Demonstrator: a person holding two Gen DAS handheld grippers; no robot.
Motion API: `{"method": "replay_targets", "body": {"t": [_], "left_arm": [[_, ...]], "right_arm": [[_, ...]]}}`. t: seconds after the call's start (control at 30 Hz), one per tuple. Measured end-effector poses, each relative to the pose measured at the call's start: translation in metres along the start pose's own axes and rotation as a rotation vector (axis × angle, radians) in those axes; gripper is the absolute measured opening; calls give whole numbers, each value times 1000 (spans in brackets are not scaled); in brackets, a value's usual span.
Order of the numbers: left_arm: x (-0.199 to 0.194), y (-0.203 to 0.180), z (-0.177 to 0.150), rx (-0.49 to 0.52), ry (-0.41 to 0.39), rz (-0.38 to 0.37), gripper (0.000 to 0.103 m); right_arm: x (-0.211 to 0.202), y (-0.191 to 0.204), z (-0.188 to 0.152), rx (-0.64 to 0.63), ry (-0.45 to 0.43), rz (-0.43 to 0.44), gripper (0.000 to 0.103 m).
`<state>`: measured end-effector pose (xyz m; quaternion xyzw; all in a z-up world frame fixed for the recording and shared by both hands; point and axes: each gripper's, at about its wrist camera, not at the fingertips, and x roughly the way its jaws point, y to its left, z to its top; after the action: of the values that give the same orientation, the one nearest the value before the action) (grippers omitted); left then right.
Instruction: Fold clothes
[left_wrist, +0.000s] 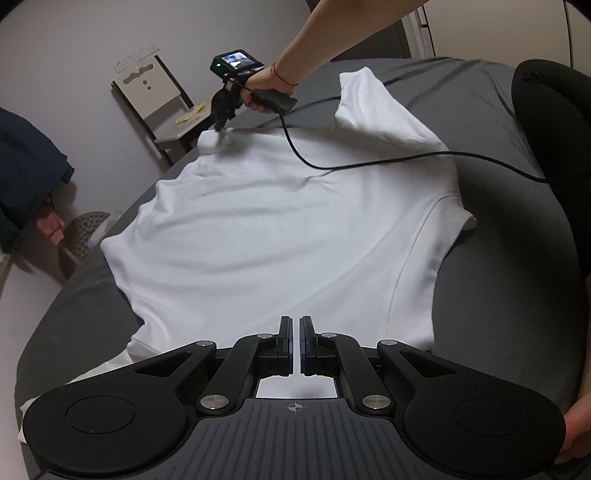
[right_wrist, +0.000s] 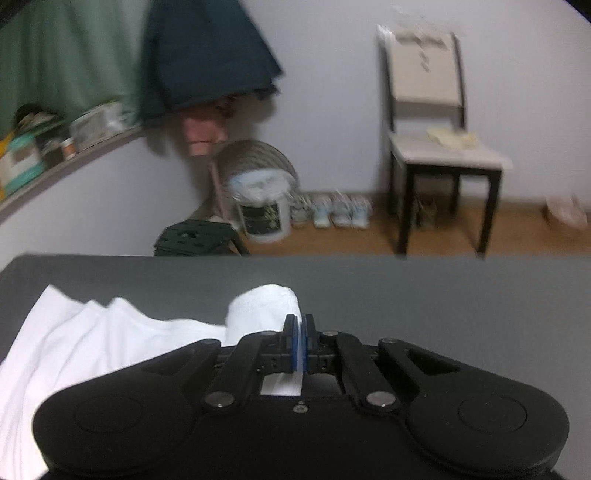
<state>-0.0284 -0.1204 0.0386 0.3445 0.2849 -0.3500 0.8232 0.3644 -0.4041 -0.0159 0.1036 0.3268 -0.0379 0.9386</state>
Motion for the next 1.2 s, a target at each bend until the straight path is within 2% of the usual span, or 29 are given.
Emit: {"method": "replay_targets", "body": {"t": [0.17, 0.33, 0.4, 0.47, 0.5, 0.57, 0.63, 0.73, 0.83, 0.93, 1.0, 1.13, 1.17, 1.2], "left_arm": [[3, 1, 2, 0, 14, -7, 3], [5, 2, 2, -3, 23, -12, 3], [6, 0, 2, 3, 26, -16, 3], [6, 1, 2, 1, 25, -11, 3], [5, 1, 2, -1, 25, -9, 3], [3, 4, 2, -24, 14, 9, 3], [1, 8, 2, -52, 1, 30, 3], [-5, 12, 1, -88, -26, 56, 3], [-12, 13, -2, -87, -48, 69, 3], [-17, 10, -5, -71, -64, 67, 3], [-18, 10, -7, -65, -73, 64, 3], [-21, 12, -10, -72, -83, 72, 3], [-22, 13, -11, -79, -85, 79, 3], [-22, 14, -12, -85, -87, 85, 3]], "right_arm": [[11, -27, -16, 165, 20, -69, 2], [10, -39, -25, 270, 17, -68, 4], [4, -37, -19, 272, 15, -61, 17], [-7, -25, -11, 220, -21, -52, 30], [-12, -15, -7, 183, -33, -34, 31], [-20, 16, -1, 104, -26, 38, 32], [-25, 60, 3, 37, 3, 147, 35], [-27, 143, -6, -27, 71, 315, 37], [-17, 229, -29, -61, 152, 398, 37], [5, 301, -48, -106, 201, 372, 37], [20, 332, -57, -118, 191, 313, 37], [53, 372, -70, -232, 173, 101, 36], [62, 374, -73, -252, 183, 65, 34], [70, 373, -74, -258, 193, 46, 22]]}}
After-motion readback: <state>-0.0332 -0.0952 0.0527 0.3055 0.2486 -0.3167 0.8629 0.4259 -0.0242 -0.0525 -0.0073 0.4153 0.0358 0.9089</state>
